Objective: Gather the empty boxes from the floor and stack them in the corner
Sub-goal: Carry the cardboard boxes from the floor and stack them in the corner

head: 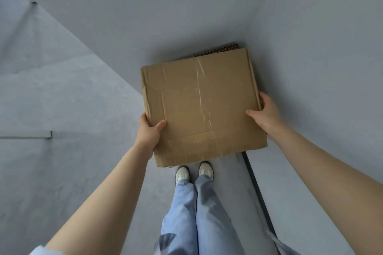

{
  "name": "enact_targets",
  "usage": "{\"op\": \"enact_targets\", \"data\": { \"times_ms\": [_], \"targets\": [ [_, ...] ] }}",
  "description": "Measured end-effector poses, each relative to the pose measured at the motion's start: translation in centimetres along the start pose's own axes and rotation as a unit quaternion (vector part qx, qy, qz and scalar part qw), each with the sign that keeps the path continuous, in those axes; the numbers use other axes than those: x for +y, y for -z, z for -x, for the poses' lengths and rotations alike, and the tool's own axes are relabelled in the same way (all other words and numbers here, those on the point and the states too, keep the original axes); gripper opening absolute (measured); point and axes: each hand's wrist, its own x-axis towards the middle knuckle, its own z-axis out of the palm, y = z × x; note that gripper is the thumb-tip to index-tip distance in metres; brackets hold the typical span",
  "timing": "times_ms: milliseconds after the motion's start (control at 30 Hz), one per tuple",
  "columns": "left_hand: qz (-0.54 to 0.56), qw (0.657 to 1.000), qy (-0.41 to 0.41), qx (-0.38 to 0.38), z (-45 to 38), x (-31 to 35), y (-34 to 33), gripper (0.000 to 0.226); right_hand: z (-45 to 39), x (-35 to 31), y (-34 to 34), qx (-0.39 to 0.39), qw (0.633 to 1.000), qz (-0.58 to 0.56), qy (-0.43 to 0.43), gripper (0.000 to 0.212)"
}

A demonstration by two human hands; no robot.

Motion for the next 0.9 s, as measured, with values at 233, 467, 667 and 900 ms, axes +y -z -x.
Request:
{"op": "enact_targets", "data": {
  "times_ms": [233, 467, 667, 900],
  "targets": [
    [0.016, 0.998, 0.058, -0.013, -0.7, -1.6, 0.0, 0.058, 0.6, 2.4, -0.8, 0.048, 0.989, -0.022, -0.138, 0.094],
    [0.043, 0.995, 0.09, -0.028, -0.8, -1.5, -0.2, 0.051, 1.2, 3.1, -1.4, 0.021, 0.91, -0.24, -0.337, 0.096],
    [0.045, 0.996, 0.072, -0.04, -2.4, 1.2, -2.3, 0.054, -1.7, 2.2, 0.3, 0.076, 0.899, -0.301, -0.309, 0.074],
    [0.063, 0.994, 0.074, -0.047, -4.2, 5.0, -6.6, 0.064, -3.9, 0.7, 1.7, 0.051, 0.845, -0.433, -0.309, 0.059]
  ]
}}
